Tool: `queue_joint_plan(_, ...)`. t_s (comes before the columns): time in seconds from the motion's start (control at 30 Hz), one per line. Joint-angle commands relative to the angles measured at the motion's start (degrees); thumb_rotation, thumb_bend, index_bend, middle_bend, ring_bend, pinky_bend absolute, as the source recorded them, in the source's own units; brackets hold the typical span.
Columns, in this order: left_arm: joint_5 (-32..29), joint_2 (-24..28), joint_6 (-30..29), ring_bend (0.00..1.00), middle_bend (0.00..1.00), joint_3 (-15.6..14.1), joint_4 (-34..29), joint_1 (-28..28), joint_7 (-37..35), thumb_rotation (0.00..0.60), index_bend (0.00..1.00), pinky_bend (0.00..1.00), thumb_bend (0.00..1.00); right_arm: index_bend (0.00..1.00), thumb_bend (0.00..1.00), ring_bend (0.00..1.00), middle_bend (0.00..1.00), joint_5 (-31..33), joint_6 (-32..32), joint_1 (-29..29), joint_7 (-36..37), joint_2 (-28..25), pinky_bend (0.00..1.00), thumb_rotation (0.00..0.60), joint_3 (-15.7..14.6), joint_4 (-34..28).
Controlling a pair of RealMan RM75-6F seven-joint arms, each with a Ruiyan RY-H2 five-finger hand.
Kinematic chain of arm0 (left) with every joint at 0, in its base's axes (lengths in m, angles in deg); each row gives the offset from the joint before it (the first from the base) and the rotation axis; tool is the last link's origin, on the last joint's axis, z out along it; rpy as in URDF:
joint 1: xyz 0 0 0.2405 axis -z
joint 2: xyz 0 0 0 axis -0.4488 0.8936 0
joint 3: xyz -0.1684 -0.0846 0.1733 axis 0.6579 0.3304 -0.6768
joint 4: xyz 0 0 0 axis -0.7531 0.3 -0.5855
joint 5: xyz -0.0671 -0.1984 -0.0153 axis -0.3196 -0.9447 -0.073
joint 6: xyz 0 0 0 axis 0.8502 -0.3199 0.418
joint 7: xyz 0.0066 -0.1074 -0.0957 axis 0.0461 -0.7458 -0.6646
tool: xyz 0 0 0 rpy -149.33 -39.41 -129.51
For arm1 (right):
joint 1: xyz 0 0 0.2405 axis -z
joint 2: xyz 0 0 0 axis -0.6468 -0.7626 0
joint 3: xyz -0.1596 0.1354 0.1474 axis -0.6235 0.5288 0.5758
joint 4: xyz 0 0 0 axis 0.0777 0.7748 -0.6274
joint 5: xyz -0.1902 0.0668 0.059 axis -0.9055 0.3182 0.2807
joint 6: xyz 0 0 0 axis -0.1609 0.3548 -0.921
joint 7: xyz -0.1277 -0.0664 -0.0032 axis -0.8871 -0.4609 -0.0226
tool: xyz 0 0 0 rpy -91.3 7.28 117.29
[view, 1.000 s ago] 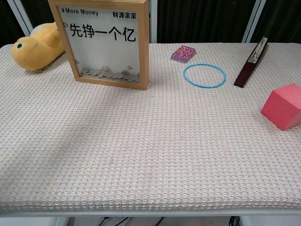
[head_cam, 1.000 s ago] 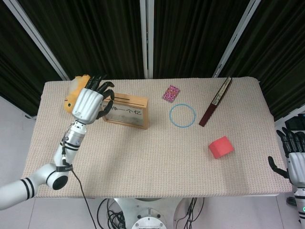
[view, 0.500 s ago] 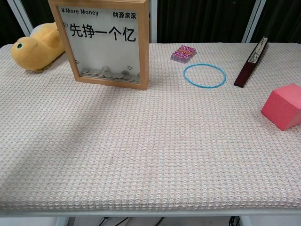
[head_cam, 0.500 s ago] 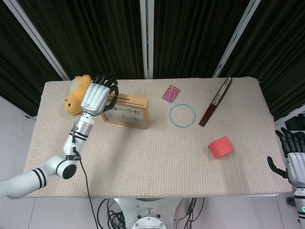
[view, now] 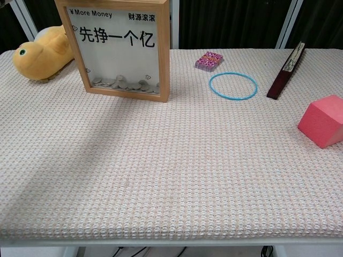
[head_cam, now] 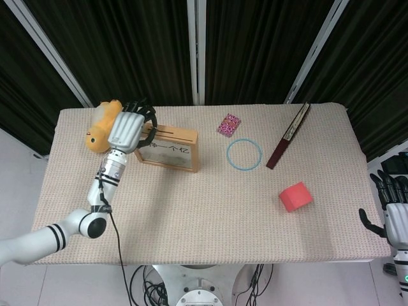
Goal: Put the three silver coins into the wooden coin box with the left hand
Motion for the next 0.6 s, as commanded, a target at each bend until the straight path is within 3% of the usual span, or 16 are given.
queue_joint_plan(0.03,-1.3,-0.2,-0.2,0.08,0.29,0.1,-0.5,0.3,0.8,0.600,0.59,0.12,0.45,0.00,0.32,0.00,0.00,0.0,0.0,0.0,0.1,0.0,0.00,0.600,0.0,0.1)
queue_joint_plan(0.37,-3.1,-0.3,-0.7,0.08,0.29,-0.8,-1.5,0.9,2.4,0.600,0.57,0.12,0.45,0.00,0.32,0.00,0.00,0.0,-0.3,-0.1,0.4,0.2,0.00,0.600,-0.1,0.5)
queue_joint_plan(0.43,-3.3,-0.3,-0.6,0.08,0.29,-1.0,-1.6,1.0,2.4,0.600,0.50,0.12,0.45,0.00,0.32,0.00,0.00,0.0,-0.3,-0.1,0.4,0.2,0.00,0.600,-0.1,0.5)
queue_joint_plan(0.6,-2.4,-0.3,-0.8,0.08,0.29,-1.4,-1.3,1.3,1.3,0.600,0.20,0.12,0.45,0.00,0.32,0.00,0.00,0.2,-0.2,0.0,0.6,0.2,0.00,0.600,0.0,0.7)
